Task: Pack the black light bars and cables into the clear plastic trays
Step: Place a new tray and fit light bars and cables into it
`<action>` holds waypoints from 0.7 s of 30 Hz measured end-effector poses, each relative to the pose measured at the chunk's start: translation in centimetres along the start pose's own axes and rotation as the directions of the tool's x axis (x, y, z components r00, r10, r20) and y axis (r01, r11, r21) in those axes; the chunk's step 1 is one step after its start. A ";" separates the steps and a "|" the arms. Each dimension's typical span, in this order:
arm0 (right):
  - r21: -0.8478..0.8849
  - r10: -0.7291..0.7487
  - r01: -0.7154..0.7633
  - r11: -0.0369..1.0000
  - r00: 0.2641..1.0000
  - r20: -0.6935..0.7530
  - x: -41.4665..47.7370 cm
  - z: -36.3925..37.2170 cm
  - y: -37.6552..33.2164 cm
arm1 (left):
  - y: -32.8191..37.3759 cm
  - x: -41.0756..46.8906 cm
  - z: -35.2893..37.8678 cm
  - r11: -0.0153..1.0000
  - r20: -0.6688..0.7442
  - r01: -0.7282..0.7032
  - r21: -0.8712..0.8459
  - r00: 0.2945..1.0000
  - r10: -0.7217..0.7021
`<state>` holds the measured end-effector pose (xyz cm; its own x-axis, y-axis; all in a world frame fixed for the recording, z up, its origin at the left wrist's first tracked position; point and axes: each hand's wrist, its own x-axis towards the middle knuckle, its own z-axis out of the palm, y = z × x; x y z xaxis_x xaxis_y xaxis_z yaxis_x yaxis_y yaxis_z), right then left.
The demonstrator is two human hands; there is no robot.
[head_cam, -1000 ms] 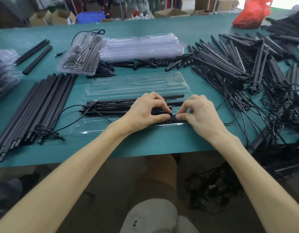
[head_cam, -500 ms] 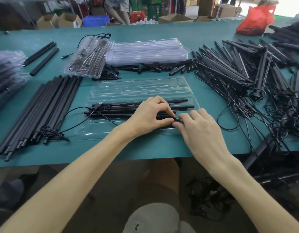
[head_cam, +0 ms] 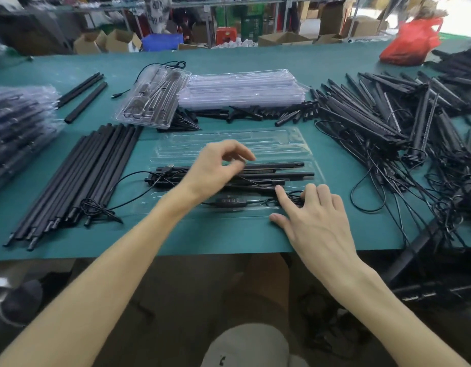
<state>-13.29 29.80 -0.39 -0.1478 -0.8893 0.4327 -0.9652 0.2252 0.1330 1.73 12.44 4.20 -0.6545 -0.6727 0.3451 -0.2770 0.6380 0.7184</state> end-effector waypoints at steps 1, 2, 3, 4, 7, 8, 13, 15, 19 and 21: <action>-0.004 -0.002 0.002 1.000 1.000 0.004 0.0 0.0 0.0 | -0.4 -0.1 -1.1 0.998 -0.037 0.009 0.070 0.999 -0.007; -0.005 -0.003 0.003 1.000 1.000 0.007 -0.1 0.1 0.0 | -0.8 -0.2 -2.2 0.990 -0.063 0.027 0.135 0.998 -0.018; -0.003 -0.003 0.003 1.000 1.000 0.008 -0.1 0.1 0.0 | -1.3 -0.3 -3.2 0.980 -0.073 0.049 0.194 0.997 -0.035; -0.002 -0.004 0.004 1.000 1.000 0.007 -0.1 0.2 0.0 | -1.9 -0.5 -4.1 0.964 -0.066 0.072 0.254 0.996 -0.057; -0.009 -0.006 0.006 1.000 1.000 0.000 -0.1 0.2 0.0 | -3.1 -1.1 -5.2 0.892 -0.006 0.124 0.434 0.991 -0.135; -0.012 -0.007 0.007 1.000 1.000 0.000 -0.1 0.2 0.0 | -3.3 -1.3 -5.0 0.880 -0.001 0.131 0.457 0.989 -0.147; -0.005 -0.004 0.004 1.000 1.000 0.017 -0.2 0.0 0.0 | -3.5 -2.0 -4.1 0.907 -0.055 0.140 0.397 0.990 -0.128; -0.016 -0.003 0.003 1.000 1.000 0.024 -0.3 -0.1 0.0 | -3.5 -2.2 -4.2 0.918 -0.032 0.117 0.379 0.993 -0.113; -0.019 0.005 -0.005 1.000 1.000 0.025 -0.3 -0.1 -0.1 | -3.3 -2.6 -4.5 0.923 0.022 0.066 0.379 0.997 -0.080; -0.020 0.010 -0.010 1.000 1.000 0.018 -0.3 -0.1 -0.2 | -3.3 -2.7 -4.6 0.927 0.032 0.049 0.371 0.997 -0.065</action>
<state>-13.04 30.06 -0.43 -0.1614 -0.8941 0.4178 -0.9592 0.2417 0.1467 7.68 10.48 3.69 -0.6572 -0.7005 0.2781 -0.5497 0.6980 0.4590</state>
